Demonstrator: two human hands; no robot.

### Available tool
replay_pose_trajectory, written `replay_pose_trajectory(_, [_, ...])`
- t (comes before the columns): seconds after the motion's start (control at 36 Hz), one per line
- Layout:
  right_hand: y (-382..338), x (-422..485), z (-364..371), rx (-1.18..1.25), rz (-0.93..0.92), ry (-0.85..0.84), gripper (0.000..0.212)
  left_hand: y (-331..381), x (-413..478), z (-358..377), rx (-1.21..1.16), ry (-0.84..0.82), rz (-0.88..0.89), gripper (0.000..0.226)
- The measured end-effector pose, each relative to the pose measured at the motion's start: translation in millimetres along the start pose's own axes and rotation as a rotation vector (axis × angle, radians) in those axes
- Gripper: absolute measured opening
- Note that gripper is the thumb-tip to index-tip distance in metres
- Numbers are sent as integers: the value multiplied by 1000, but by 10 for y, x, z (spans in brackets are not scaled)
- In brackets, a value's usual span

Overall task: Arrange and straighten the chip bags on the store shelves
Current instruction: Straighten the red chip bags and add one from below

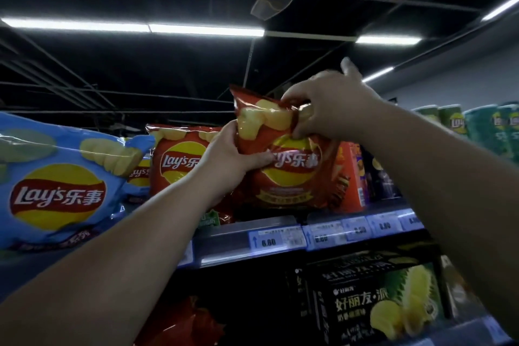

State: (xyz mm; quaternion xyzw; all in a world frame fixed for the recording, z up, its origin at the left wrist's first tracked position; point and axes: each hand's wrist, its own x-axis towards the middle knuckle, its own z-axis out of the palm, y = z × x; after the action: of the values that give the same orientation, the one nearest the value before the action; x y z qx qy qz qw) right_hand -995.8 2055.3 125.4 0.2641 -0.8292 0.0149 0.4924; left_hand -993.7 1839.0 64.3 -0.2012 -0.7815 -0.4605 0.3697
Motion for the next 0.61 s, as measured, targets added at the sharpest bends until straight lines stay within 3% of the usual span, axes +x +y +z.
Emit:
replay_pose_trajectory(0.06, [-10, -98, 127, 19, 91, 215, 81, -37, 29, 10, -64, 91, -28, 70])
replay_pose_trajectory(0.11, [-92, -265, 302, 222, 171, 457, 91, -61, 52, 24, -104, 138, -44, 59])
replay_pose_trajectory(0.17, [-205, -445, 515, 457, 301, 547, 102, -73, 79, 47, -111, 172, -49, 54])
replay_pose_trajectory(0.25, [-372, -641, 852, 674, 420, 354, 119, -104, 156, 83, -128, 264, -94, 54])
replay_pose_trajectory(0.33, [-460, -713, 1155, 822, 396, 223, 121, -118, 161, 113, -142, 259, -132, 59])
replay_pose_trajectory(0.44, [-493, -726, 1446, 819, 355, 90, 107, -169, -42, 121, 307, 199, -18, 74])
replay_pose_trajectory(0.53, [-421, -718, 1592, 725, 345, 11, 92, -277, -262, 28, 708, 273, 117, 98])
replay_pose_trajectory(0.61, [-370, -696, 1635, 653, 348, 8, 74, -473, -390, -109, 1093, 344, 234, 101])
